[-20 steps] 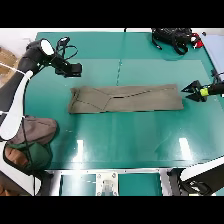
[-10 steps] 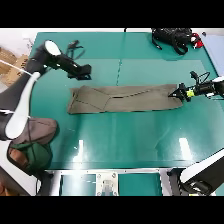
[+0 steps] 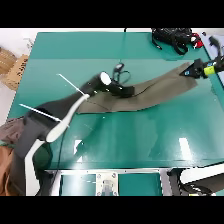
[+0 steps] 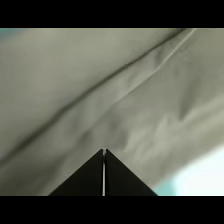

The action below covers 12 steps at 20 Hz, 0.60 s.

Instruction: Fold the shirts.

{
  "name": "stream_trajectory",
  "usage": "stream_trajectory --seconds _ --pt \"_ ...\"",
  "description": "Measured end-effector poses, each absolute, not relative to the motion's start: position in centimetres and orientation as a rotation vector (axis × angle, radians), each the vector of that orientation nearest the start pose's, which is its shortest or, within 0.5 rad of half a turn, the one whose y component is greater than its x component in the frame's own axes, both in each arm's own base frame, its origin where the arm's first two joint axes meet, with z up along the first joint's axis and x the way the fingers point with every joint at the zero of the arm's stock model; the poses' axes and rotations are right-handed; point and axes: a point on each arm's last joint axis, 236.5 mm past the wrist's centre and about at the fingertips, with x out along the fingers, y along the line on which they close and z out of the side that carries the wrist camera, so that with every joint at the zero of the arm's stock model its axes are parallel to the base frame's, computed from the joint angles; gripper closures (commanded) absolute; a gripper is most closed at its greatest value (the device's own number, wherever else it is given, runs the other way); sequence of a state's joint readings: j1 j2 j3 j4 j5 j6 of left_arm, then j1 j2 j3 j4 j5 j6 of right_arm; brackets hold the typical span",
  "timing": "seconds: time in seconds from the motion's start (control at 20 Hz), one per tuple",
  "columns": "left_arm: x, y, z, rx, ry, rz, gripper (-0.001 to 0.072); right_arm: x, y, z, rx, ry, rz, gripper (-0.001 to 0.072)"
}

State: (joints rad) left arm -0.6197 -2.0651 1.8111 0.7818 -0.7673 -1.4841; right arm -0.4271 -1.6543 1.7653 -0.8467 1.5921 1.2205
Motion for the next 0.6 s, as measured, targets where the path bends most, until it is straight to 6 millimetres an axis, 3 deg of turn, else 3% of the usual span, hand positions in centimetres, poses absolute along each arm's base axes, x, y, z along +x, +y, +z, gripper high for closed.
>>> stream_trajectory --seconds 0.2,0.3,0.45,0.6 --pt "42.9 -50.6 -6.7 -0.497 1.146 -0.818 0.0684 43.7 0.4 15.3 0.413 1.076 0.533 0.0695" --pt "42.5 -51.8 -7.0 -0.534 1.158 -0.822 0.0684 43.3 1.4 16.3 0.395 1.058 0.552 0.0695" --pt "42.5 -51.7 -5.8 -0.556 1.177 -0.85 0.0685 42.8 2.4 16.6 0.394 1.061 0.572 0.0695" --pt "43.2 -48.6 -2.8 -0.487 1.217 -0.904 0.0685 42.6 3.0 16.5 0.398 1.068 0.585 0.0695"
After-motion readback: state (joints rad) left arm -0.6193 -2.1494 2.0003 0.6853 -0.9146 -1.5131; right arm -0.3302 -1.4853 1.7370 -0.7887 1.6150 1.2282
